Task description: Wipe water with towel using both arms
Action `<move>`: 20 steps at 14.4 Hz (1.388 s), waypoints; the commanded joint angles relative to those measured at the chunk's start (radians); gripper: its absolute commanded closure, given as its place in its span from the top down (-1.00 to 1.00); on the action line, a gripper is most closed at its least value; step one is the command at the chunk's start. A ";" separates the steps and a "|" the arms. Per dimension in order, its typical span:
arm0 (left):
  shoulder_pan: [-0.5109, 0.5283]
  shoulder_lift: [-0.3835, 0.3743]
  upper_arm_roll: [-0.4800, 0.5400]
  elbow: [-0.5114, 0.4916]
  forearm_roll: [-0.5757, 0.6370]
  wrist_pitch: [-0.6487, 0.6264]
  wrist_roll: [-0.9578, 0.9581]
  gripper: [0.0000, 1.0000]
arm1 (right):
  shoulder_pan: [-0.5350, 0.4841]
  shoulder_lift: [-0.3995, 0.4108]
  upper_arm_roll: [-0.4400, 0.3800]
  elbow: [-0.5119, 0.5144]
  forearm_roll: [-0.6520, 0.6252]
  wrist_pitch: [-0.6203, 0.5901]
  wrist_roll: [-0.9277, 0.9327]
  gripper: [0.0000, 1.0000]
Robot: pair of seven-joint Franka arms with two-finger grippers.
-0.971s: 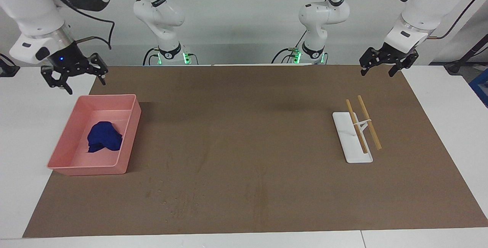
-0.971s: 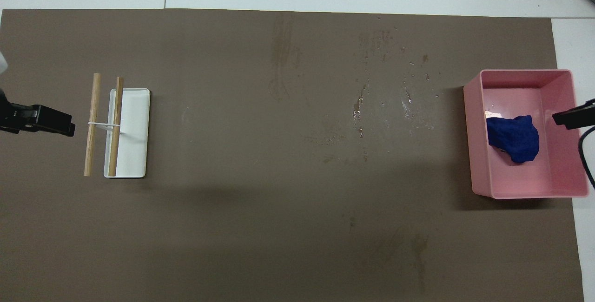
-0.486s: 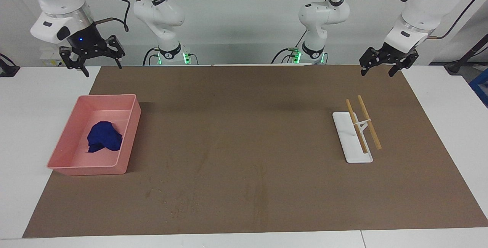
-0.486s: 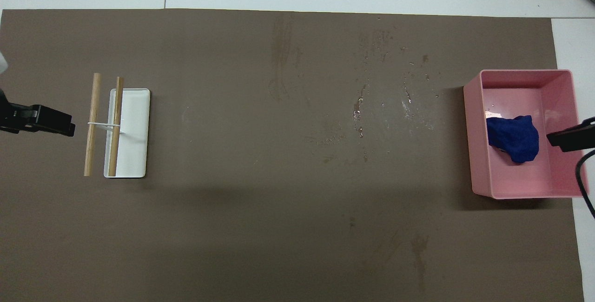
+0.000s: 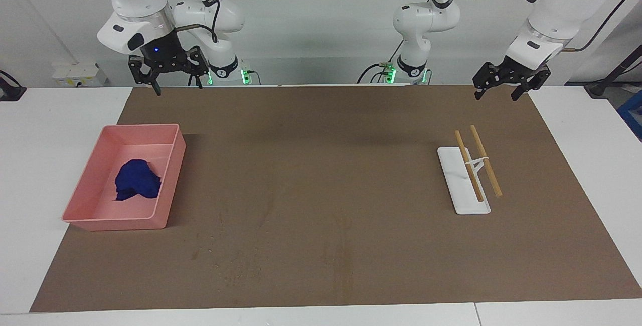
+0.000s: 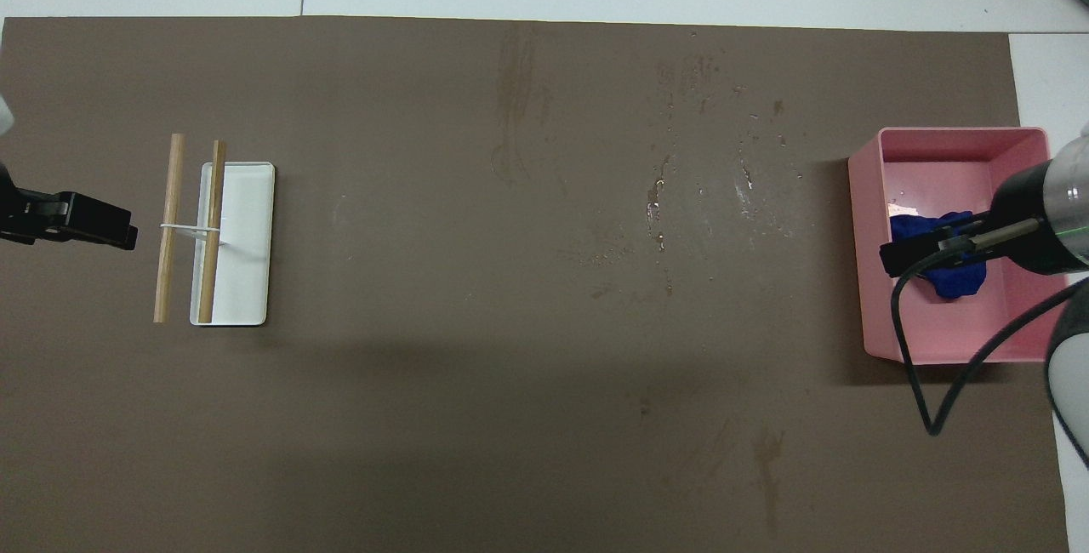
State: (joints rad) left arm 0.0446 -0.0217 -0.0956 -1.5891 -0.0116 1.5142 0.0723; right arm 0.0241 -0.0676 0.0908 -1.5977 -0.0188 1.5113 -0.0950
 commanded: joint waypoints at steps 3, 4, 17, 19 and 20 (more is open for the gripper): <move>0.008 -0.014 -0.009 -0.014 0.021 -0.006 0.003 1.00 | 0.066 0.011 -0.086 0.005 0.010 -0.045 0.018 1.00; 0.008 -0.014 -0.009 -0.014 0.021 -0.006 0.003 1.00 | 0.063 0.037 -0.088 0.039 0.000 -0.049 0.018 1.00; 0.008 -0.014 -0.009 -0.014 0.021 -0.006 0.003 1.00 | 0.028 0.109 -0.086 0.162 0.022 -0.100 0.024 1.00; 0.008 -0.014 -0.009 -0.014 0.021 -0.006 0.003 1.00 | 0.013 0.112 -0.080 0.159 0.033 -0.073 0.037 1.00; 0.008 -0.014 -0.009 -0.014 0.021 -0.006 0.003 1.00 | -0.015 0.111 -0.066 0.154 0.034 -0.066 0.035 1.00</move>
State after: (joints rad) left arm 0.0446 -0.0217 -0.0956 -1.5891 -0.0116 1.5142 0.0723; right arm 0.0560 0.0335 0.0021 -1.4545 -0.0148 1.4316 -0.0767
